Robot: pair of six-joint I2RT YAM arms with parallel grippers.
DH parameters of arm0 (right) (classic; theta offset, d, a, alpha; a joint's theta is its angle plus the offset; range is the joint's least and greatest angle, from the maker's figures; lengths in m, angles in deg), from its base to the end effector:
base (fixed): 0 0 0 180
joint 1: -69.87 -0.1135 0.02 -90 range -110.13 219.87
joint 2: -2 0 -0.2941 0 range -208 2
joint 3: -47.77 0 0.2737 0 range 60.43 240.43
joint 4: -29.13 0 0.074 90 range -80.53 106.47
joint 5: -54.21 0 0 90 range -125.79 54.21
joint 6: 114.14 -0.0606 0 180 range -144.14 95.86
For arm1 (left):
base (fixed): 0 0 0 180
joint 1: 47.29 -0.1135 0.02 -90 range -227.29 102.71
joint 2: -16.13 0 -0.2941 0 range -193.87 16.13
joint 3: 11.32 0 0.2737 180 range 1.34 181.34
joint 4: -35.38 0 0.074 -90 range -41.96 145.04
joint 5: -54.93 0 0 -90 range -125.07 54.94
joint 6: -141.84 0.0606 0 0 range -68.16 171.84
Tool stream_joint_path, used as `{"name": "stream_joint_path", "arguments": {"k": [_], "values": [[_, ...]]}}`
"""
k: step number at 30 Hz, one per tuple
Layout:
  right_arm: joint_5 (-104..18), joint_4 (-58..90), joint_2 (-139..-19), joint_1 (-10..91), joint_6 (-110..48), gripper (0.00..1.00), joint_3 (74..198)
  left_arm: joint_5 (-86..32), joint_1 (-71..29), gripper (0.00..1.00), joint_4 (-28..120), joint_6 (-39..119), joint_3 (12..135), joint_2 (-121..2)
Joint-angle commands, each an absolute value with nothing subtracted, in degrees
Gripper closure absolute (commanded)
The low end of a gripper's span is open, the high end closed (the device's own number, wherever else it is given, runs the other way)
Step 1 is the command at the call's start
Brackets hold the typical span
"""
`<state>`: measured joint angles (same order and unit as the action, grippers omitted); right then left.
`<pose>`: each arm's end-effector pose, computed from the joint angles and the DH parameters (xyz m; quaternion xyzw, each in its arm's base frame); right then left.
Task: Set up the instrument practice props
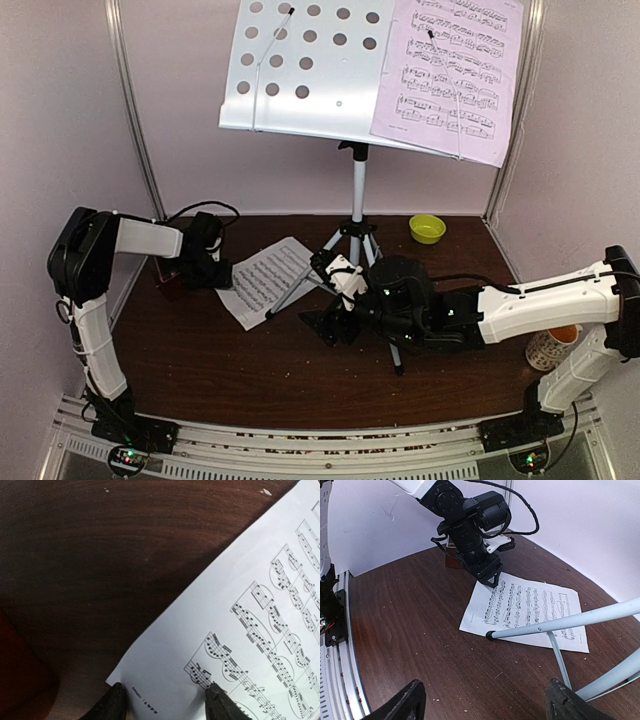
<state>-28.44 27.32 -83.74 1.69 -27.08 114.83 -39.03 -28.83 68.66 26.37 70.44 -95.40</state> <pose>0.1496 0.3527 0.2722 -0.4112 0.7103 0.2880 0.4934 0.4058 -0.1311 0.1313 -0.0675 0.9696 -0.0559 0.2285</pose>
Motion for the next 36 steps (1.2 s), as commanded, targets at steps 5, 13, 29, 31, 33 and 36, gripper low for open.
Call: {"name": "stream_joint_path", "arguments": {"k": [5,13,29,31,33,36], "values": [[-27.66,26.75,-82.73,1.49,-26.60,0.17,115.60,-37.14,-28.39,0.53,68.15,26.92,69.33,-96.67],[-27.67,26.66,-82.60,1.55,-26.60,0.17,115.63,-37.87,-28.40,0.73,64.03,27.08,66.15,-88.82],[-28.41,25.31,-80.49,1.64,-24.46,0.16,117.48,-49.68,-23.63,0.85,78.28,34.00,67.43,-69.25],[-29.11,24.67,-80.06,1.77,-23.37,0.16,118.50,-52.60,-21.02,0.85,82.92,36.03,68.81,-66.95],[-30.02,23.92,-79.60,2.12,-21.57,0.16,119.71,-54.35,-19.15,0.85,87.28,37.70,70.06,-64.65],[-31.25,22.83,-79.57,2.56,-18.49,0.16,121.97,-55.01,-17.20,0.85,91.99,39.14,69.73,-59.64]]}}
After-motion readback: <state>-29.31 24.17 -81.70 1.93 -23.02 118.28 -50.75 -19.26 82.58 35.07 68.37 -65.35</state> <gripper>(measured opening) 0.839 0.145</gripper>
